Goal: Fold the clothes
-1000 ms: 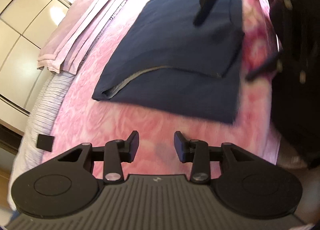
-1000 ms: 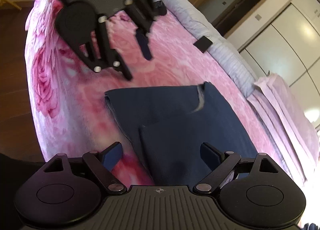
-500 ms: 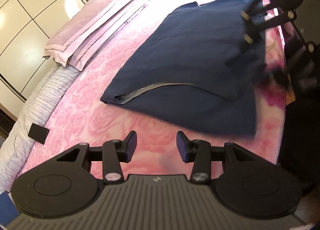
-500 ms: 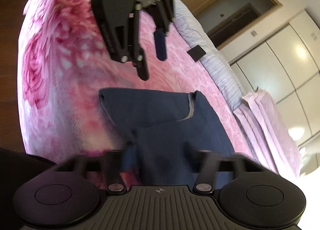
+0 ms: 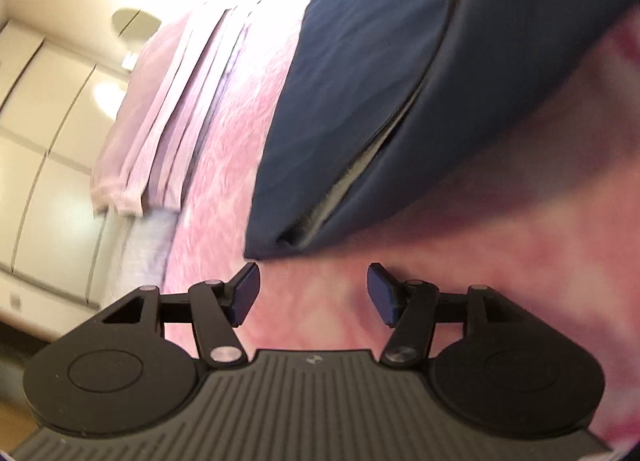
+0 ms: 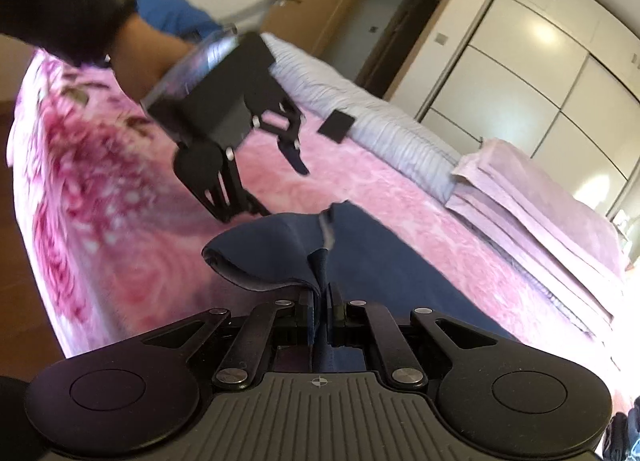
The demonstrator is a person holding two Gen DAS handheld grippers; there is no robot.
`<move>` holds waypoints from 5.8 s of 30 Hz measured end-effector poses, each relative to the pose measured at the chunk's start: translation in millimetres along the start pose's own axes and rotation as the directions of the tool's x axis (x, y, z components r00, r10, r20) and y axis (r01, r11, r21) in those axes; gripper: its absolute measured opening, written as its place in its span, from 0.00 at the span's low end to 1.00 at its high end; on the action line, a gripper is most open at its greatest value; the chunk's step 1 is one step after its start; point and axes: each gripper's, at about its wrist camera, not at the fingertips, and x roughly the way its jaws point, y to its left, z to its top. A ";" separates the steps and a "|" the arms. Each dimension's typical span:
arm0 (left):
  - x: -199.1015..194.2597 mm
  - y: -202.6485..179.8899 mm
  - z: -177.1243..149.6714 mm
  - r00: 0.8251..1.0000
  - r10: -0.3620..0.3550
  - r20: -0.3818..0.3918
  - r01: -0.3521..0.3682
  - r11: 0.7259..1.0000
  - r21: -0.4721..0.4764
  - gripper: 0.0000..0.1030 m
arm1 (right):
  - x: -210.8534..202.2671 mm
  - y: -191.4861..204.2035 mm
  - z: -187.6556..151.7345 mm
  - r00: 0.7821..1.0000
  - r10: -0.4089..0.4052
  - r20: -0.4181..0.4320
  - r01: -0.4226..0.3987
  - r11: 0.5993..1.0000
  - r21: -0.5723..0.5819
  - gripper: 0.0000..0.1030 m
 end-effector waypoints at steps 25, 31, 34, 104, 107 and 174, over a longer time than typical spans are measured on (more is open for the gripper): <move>33.7 106.1 189.9 0.983 0.024 0.182 -0.056 0.983 0.176 0.03 | -87.5 -129.1 -78.7 0.986 -0.129 0.109 0.031 0.775 0.632 0.03; 94.8 76.4 286.4 0.975 -0.094 0.202 0.030 0.953 0.300 0.04 | -101.9 -180.1 -150.6 0.985 -0.159 0.067 0.036 0.570 0.821 0.03; 136.6 47.0 318.0 0.970 -0.176 0.168 0.119 0.946 0.301 0.09 | -95.7 -194.2 -189.0 0.991 -0.125 0.043 0.019 0.452 0.892 0.03; 258.5 157.8 289.7 0.823 -0.505 0.258 0.562 0.662 -0.496 0.28 | -101.5 -235.3 -234.6 0.949 -0.204 -0.242 0.296 0.306 0.905 0.01; 216.3 176.0 270.9 0.848 -0.454 0.272 0.527 0.681 -0.509 0.29 | -112.5 -229.3 -218.3 0.933 -0.238 -0.269 0.343 0.368 0.864 0.17; 70.5 -7.3 182.7 0.957 -0.182 0.226 0.128 0.964 0.234 0.31 | -43.2 -71.7 -114.1 0.923 -0.263 -0.279 0.277 0.961 0.009 0.77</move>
